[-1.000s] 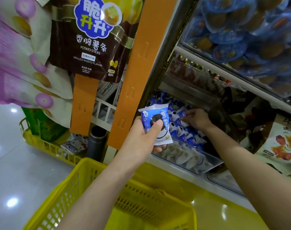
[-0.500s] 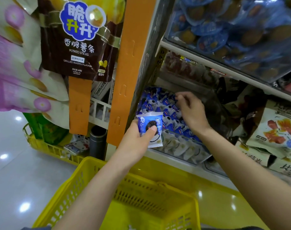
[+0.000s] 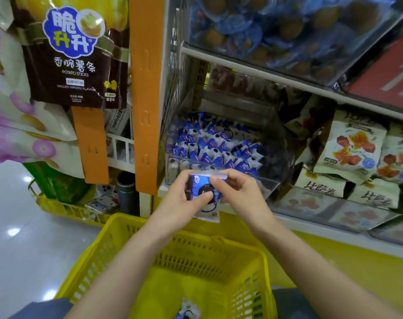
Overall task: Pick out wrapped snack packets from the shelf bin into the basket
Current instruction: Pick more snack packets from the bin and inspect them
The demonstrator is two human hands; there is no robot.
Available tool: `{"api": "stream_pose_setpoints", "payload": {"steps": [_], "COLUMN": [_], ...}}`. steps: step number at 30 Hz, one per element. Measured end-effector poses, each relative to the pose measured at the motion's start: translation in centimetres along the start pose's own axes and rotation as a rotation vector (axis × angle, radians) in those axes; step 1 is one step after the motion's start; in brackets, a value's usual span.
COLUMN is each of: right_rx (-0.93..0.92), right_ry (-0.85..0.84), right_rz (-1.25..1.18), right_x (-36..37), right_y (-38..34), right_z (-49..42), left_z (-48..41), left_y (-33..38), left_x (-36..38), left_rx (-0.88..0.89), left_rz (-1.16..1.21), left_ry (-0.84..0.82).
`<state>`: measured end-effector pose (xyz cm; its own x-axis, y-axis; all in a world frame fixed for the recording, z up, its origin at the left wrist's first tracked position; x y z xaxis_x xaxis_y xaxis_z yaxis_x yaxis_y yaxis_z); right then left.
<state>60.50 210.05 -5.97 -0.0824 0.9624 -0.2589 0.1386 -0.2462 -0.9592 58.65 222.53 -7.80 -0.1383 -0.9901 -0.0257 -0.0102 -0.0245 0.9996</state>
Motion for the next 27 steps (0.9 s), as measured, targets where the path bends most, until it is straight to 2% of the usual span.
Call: {"api": "stream_pose_setpoints", "payload": {"steps": [7,12,14,16,18,22,27], "right_rx": [-0.03,-0.066,-0.171,-0.365,-0.442,-0.214,0.141], "right_ry": [-0.042,-0.027,-0.006,0.02,0.028,0.092,0.124], "right_rz": [-0.005,0.048,0.242,0.608,0.723,0.385,-0.218], "right_x": [0.7,0.6,0.5,0.6,0.7,-0.4,-1.4], "right_y": [0.8,1.0,0.7,-0.1,-0.3,-0.1,0.8], "right_z": [0.7,0.7,0.9,1.3,1.4,0.7,0.1], "left_z": [0.0,-0.4,-0.4,-0.4,-0.3,-0.1,0.0], "left_y": [-0.2,-0.5,-0.7,-0.9,-1.0,-0.6,-0.5], "left_x": [-0.6,-0.6,-0.7,-0.6,-0.6,-0.6,-1.2], "left_rx": [0.014,-0.028,-0.059,-0.079,-0.082,-0.079,-0.12], "left_rz": [-0.032,-0.067,-0.095,-0.12,-0.127,-0.082,0.022], "left_ry": [0.174,0.205,0.202,0.189,0.183,0.139,0.15]}}
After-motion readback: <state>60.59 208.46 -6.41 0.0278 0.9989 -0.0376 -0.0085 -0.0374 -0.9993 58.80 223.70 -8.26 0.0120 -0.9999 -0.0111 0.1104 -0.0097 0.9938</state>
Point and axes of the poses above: each hand's wrist, its own z-axis away from the middle knuckle, its own x-axis out of the palm, y = z × x, the point moved 5 cm from there along -z, towards the middle knuckle, and after that the axes turned 3 degrees about -z, right-handed, at the moved point
